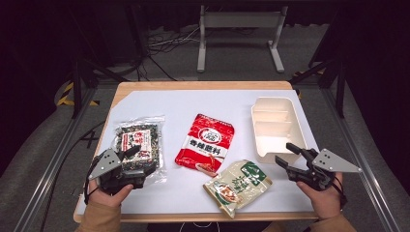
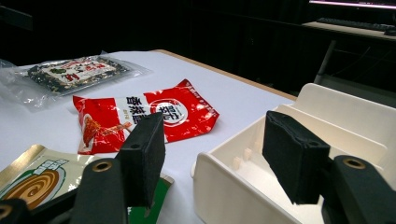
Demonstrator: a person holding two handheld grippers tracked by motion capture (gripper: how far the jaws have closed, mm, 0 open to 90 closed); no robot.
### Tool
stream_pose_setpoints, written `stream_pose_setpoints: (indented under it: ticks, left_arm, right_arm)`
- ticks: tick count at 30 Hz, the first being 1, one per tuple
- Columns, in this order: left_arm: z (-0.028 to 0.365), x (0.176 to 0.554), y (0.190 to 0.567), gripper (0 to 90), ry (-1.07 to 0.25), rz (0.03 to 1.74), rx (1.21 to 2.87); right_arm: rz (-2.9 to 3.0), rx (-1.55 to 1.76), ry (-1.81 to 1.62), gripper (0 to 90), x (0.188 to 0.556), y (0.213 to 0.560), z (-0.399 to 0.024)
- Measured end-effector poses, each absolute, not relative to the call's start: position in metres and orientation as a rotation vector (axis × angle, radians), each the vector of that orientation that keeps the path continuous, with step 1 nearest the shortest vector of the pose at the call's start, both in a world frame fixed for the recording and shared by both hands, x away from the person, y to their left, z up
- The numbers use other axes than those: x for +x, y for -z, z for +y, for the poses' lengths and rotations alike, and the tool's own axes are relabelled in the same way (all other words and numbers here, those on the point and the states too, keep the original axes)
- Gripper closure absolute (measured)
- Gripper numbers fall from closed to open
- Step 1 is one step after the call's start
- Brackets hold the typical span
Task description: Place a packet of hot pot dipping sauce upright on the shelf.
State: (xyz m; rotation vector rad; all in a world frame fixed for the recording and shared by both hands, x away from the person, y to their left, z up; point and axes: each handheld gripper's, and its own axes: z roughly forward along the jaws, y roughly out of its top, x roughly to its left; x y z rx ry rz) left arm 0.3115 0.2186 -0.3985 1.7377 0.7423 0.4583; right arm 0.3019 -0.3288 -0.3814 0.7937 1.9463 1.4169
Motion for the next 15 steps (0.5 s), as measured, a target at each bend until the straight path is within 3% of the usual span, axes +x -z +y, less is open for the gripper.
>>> stream_pose_setpoints:
  ticks: [15]
  left_arm:
    - [0.218,0.31,0.398,17.1,-0.477,0.744,1.764]
  right_arm:
    - [2.055,0.88,-1.277,49.2,0.296,0.365,-0.323]
